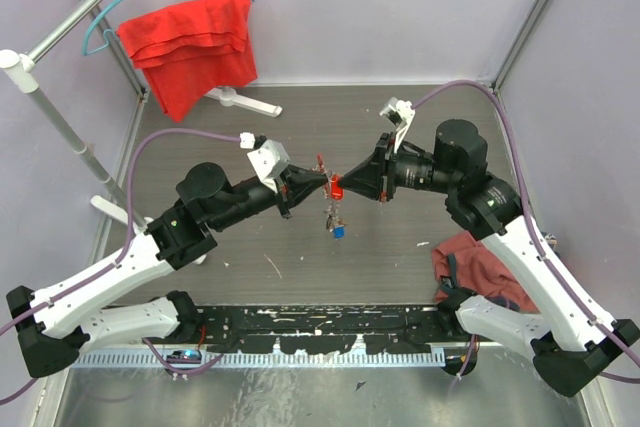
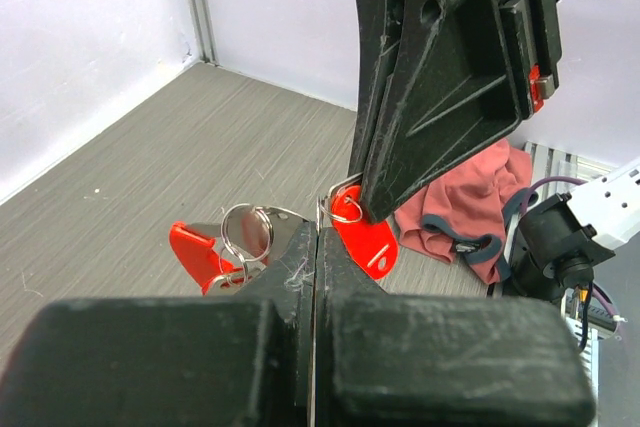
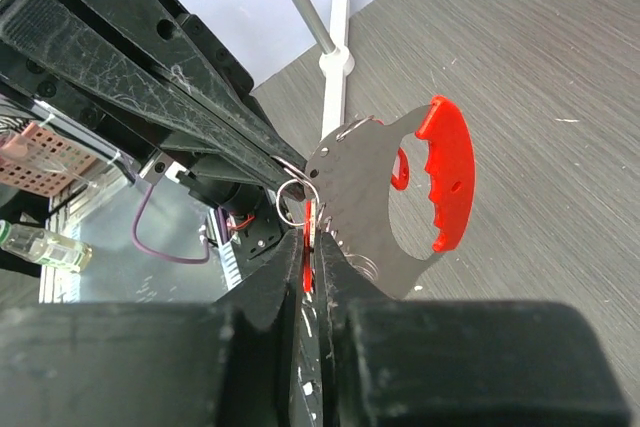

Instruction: Put the keys on the keyring

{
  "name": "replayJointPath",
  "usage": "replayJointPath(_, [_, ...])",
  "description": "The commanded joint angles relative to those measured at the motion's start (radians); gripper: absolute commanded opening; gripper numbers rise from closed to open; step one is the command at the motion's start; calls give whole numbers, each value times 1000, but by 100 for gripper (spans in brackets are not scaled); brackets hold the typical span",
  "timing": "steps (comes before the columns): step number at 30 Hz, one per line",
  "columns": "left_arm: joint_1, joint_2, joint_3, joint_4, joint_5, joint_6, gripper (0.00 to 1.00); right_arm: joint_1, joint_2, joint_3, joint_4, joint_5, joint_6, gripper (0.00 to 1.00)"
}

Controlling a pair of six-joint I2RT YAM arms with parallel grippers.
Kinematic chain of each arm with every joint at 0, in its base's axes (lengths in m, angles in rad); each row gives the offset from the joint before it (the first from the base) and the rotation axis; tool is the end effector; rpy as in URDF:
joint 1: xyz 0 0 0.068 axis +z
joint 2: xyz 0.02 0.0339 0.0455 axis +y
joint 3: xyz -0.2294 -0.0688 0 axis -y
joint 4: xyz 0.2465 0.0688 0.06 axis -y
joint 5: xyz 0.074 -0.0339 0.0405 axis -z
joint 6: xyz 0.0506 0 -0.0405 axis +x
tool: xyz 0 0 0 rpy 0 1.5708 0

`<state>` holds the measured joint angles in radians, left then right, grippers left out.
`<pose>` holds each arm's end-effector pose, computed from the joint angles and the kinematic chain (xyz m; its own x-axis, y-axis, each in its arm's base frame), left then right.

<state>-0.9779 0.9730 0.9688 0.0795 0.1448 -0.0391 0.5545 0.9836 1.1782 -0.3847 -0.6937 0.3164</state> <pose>0.1400 -0.2208 0.3714 0.0068 -0.0793 -0.9968 0.9020 0.4308 -0.0281 0.1819 0.1507 0.3897 -0.4447 0.0060 -0.8956 -0.8420 0.3380 0.4204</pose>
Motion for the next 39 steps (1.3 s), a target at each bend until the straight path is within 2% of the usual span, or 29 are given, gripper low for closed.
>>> replayJointPath(1, [0, -23, 31, 56, 16, -7, 0, 5, -9, 74, -35, 27, -58, 11])
replayJointPath(16, [0, -20, 34, 55, 22, -7, 0, 6, 25, 134, -147, 37, -139, 11])
replayJointPath(39, [0, -16, 35, 59, 30, -2, 0, 5, 67, 152, -204, -32, -170, 8])
